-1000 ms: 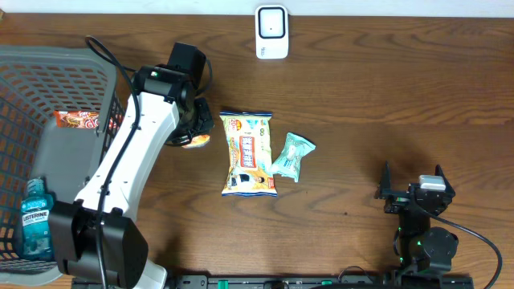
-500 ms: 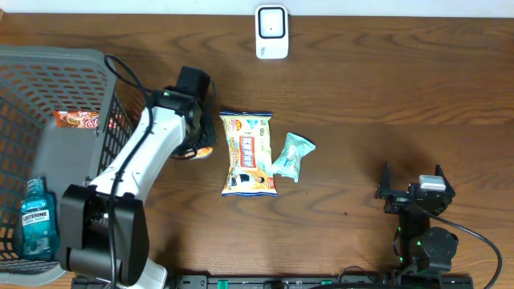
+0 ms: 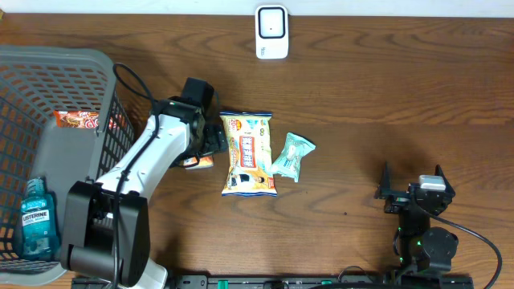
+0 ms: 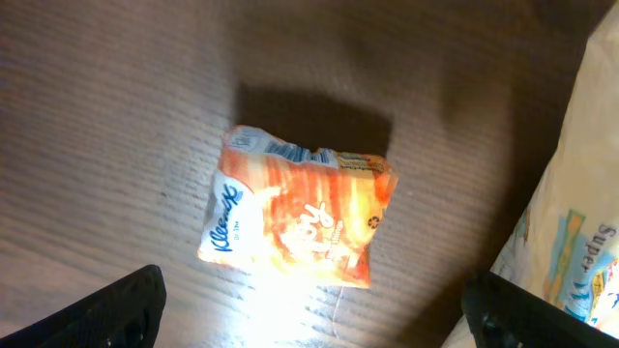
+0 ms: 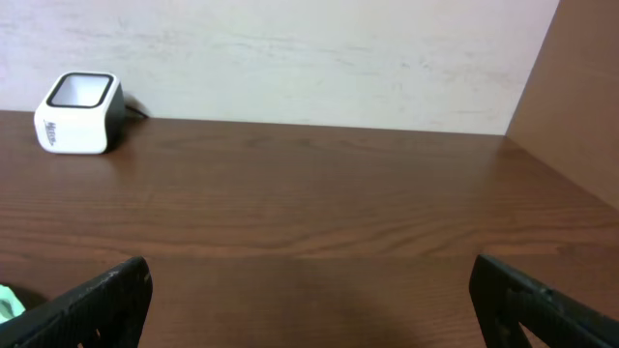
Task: Scan the item barcode
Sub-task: 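Lower the orange box left of the snack pack and open left gripper, then move the left gripper back over the basket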
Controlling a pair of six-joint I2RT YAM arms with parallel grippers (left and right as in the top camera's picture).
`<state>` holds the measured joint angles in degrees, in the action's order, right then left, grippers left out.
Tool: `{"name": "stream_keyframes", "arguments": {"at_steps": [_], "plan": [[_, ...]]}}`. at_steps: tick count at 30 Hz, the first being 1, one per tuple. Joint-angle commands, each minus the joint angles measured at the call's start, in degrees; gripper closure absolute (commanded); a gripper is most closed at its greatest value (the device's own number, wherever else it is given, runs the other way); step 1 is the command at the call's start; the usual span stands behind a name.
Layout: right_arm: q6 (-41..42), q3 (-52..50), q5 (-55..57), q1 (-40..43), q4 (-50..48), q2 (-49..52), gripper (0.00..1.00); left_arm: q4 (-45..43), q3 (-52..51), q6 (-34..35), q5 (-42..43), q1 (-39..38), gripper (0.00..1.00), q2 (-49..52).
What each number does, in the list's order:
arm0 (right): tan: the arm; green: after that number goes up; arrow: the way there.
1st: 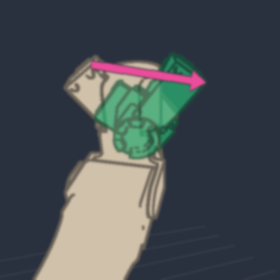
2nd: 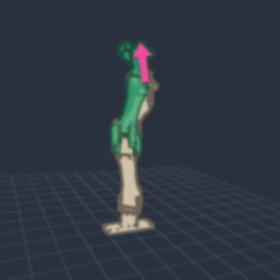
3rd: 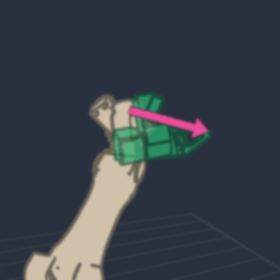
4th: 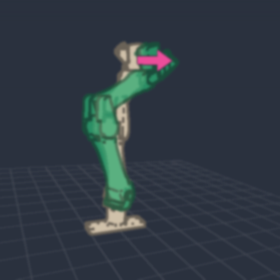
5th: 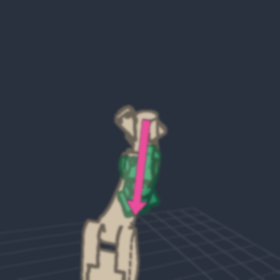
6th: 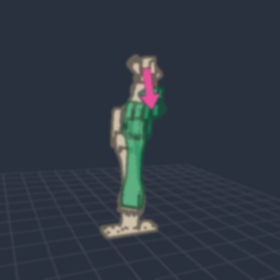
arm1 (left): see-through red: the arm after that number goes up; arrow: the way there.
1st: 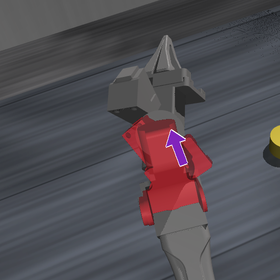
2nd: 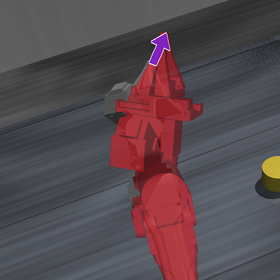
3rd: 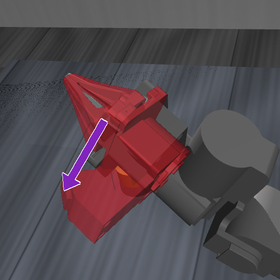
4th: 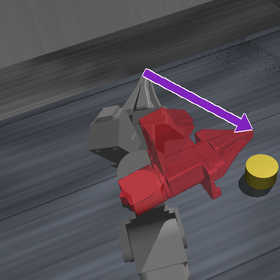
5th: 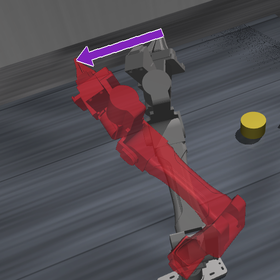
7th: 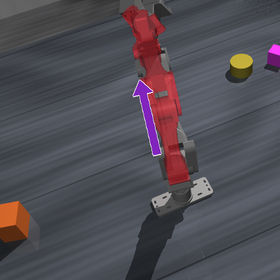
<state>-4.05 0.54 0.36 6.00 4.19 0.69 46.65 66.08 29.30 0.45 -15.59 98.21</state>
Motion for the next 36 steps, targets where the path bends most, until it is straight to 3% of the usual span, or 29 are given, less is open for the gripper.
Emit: {"name": "stream_keyframes", "arguments": {"at_steps": [1, 7, 16, 24, 28, 36], "plan": [[-0.74, -0.22, -0.33, 0.35, 0.07, -0.31, 0.01, 1.55, 1.53, -0.24, -0.96, -0.83, 0.02, -0.87], [-0.74, -0.22, -0.33, 0.33, 0.07, -0.31, 0.01, 3.91, 4.59, -2.36, -0.96, -0.87, 0.02, -6.49], [-0.74, -0.22, -0.33, 0.35, 0.07, -0.31, 0.01, 3.3, 9.29, -10.43, -1.33, -0.87, 0.02, -23.15], [-0.74, -0.22, -0.33, 0.35, 0.07, -0.31, 0.01, 2.93, 14.49, -11.02, -15.41, -0.07, 0.02, -34.75], [-0.74, -0.22, -0.33, 0.35, 0.07, -0.31, 0.01, 2.93, 15.65, -7.08, -20.85, 5.4, 0.02, -37.77], [-0.74, -0.22, -0.33, 0.35, 0.07, -0.31, 0.01, 6.82, 15.65, 2.54, -17.25, 25.66, 0.02, -37.29]]}}
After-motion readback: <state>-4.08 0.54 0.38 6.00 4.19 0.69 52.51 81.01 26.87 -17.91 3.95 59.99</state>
